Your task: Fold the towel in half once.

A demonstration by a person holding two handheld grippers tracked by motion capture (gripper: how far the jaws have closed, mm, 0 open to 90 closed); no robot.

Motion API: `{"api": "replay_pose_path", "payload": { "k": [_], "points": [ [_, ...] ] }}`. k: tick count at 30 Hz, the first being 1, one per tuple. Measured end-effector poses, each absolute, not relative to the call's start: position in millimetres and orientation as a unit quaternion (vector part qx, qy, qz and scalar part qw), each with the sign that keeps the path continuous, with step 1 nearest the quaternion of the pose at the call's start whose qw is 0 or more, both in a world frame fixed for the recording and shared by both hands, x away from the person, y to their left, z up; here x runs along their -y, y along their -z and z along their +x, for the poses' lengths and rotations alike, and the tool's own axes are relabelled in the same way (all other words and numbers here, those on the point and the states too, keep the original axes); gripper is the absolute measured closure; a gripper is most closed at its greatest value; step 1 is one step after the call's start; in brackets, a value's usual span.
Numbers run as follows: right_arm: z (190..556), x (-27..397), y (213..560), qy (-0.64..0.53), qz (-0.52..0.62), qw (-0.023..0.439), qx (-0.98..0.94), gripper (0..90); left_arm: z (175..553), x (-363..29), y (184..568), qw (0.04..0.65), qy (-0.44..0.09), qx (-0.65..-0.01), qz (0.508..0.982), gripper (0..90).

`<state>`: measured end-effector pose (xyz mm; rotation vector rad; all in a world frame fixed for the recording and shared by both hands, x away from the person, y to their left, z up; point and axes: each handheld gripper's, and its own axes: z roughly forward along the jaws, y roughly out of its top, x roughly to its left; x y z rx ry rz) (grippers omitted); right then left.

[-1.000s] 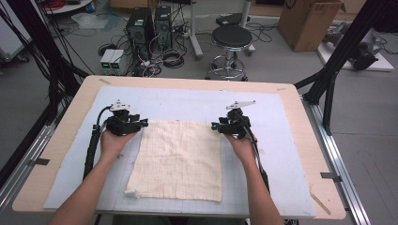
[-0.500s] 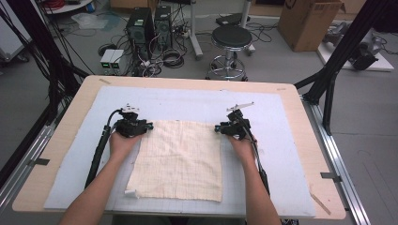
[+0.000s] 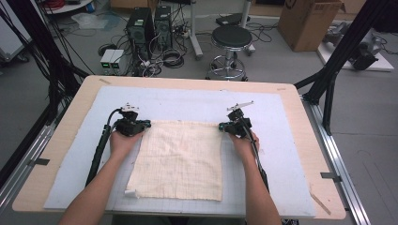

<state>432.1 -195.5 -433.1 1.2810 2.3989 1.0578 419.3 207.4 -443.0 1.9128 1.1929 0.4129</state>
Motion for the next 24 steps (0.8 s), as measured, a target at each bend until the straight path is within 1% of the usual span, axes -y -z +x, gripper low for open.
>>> {"api": "replay_pose_path", "payload": {
  "k": [4,6,10,13,15,18,19,24],
  "points": [
    [435,199,426,-0.361,0.443,0.118,-0.812,87.8,422,-206,438,0.432,-0.160,-0.478,0.748,86.7],
    [439,199,415,-0.364,0.436,0.140,-0.811,87.8,425,-204,432,0.428,-0.162,-0.473,0.753,86.7],
    [442,200,405,-0.367,0.438,0.151,-0.807,87.8,430,-206,418,0.450,-0.168,-0.477,0.736,86.7],
    [444,203,396,-0.383,0.443,0.154,-0.795,87.8,433,-208,412,0.455,-0.165,-0.479,0.732,86.7],
    [445,203,392,-0.389,0.440,0.160,-0.794,87.8,433,-208,409,0.455,-0.174,-0.476,0.733,86.7],
    [445,202,392,-0.400,0.437,0.152,-0.791,87.7,432,-212,408,0.455,-0.175,-0.479,0.731,86.7],
    [444,201,393,-0.407,0.439,0.141,-0.788,87.8,432,-213,407,0.452,-0.176,-0.479,0.732,86.7],
    [442,197,391,-0.418,0.431,0.134,-0.789,87.7,428,-218,402,0.451,-0.182,-0.474,0.734,86.7]
  ]
}}
